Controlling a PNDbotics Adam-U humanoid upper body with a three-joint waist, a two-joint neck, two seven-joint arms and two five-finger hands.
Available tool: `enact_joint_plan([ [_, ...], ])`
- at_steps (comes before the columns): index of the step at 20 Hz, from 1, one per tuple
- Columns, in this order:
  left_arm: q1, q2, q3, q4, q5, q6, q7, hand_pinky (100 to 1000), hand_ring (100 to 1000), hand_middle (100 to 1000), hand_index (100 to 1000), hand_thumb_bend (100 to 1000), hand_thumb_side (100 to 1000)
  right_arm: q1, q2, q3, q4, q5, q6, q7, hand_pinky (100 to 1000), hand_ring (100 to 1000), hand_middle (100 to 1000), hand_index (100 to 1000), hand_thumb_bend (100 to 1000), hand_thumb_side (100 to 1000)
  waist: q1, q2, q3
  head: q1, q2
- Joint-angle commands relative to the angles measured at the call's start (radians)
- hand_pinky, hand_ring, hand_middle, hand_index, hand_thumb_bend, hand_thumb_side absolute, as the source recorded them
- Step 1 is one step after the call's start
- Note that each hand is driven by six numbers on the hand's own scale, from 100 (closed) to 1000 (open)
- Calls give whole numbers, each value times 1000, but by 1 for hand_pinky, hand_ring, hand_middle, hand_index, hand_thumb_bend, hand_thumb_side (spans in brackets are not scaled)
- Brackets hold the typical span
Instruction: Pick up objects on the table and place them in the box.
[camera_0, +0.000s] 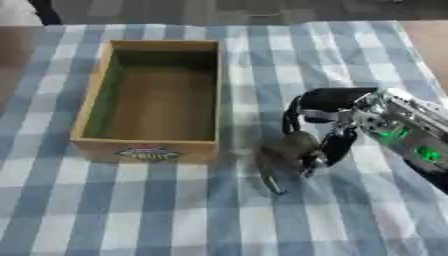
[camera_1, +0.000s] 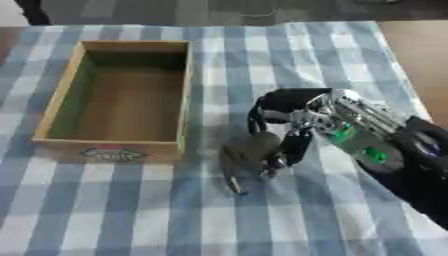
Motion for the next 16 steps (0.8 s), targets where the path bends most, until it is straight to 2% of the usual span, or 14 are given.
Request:
enact_joint_plan([
  [1, -14, 15, -1, -19, 2, -1, -3, 823, 824, 774, 747, 100, 610, -9, -13, 1, 9, 5, 1, 7, 748, 836, 516, 707, 373, 100, -1, -15, -2, 1, -7],
  [5, -14, 15, -1, -19, 1, -2, -3, 823, 824, 775, 747, 100, 610, -11, -11, -1, 14, 3, 10, 1, 746, 830, 501, 692, 382, 100, -1, -16, -1, 1, -9],
  [14, -12, 15, 0, -19, 2, -2, -2, 823, 825, 775, 747, 100, 611, -16, -11, -3, 17, -3, 24, -12, 729, 793, 411, 579, 398, 100, -2, -15, -2, 1, -10],
  [16, -12, 15, 1, -19, 2, -2, -2, 823, 825, 776, 746, 100, 611, -17, -10, -4, 18, -5, 27, -14, 724, 784, 396, 556, 371, 100, -2, -15, -1, 1, -10],
])
